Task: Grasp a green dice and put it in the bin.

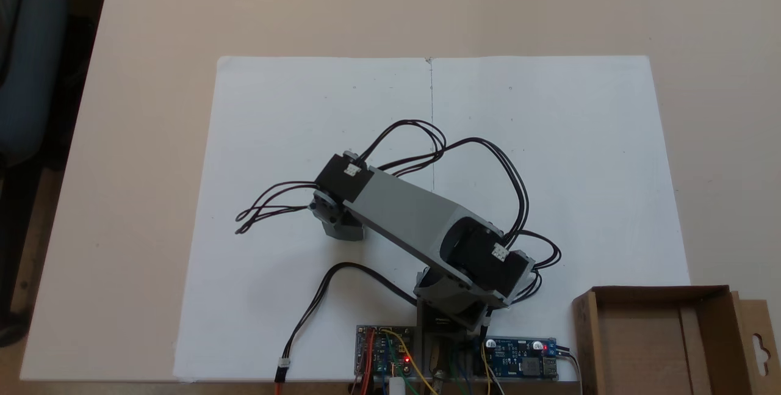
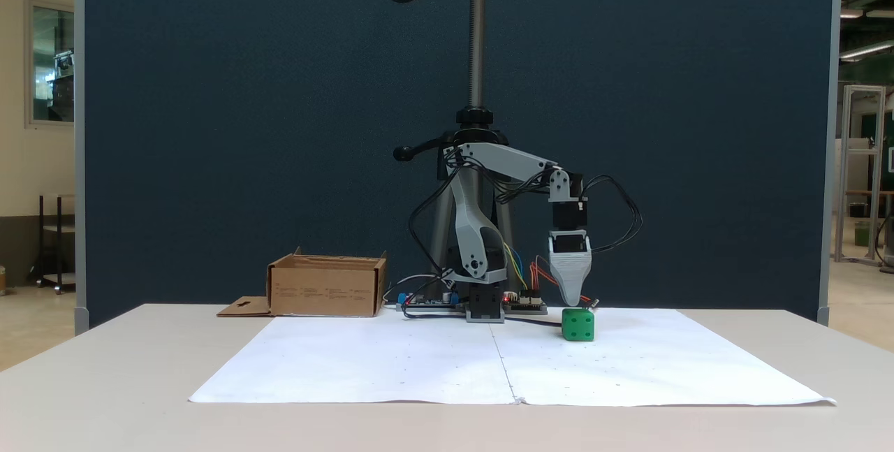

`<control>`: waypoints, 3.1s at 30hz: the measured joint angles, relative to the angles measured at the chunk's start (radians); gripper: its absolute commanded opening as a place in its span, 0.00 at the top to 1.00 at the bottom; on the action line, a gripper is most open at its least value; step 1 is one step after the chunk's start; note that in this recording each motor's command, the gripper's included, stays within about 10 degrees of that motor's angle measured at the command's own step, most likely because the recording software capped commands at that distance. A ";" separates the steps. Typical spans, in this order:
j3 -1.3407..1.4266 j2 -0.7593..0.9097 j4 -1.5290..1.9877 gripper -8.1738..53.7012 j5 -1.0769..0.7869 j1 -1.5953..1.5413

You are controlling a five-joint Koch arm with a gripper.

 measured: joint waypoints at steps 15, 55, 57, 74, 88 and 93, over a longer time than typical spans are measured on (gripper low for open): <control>0.000 -0.126 -0.049 0.22 0.000 0.000; 0.072 -0.245 -0.143 0.42 0.000 -0.044; 0.074 -0.245 -0.146 0.42 0.000 -0.044; 0.083 -0.236 -0.201 0.68 0.002 -0.063; 0.037 -0.092 -0.239 0.68 -0.011 0.270; -0.304 -0.091 -0.035 0.68 -0.129 0.491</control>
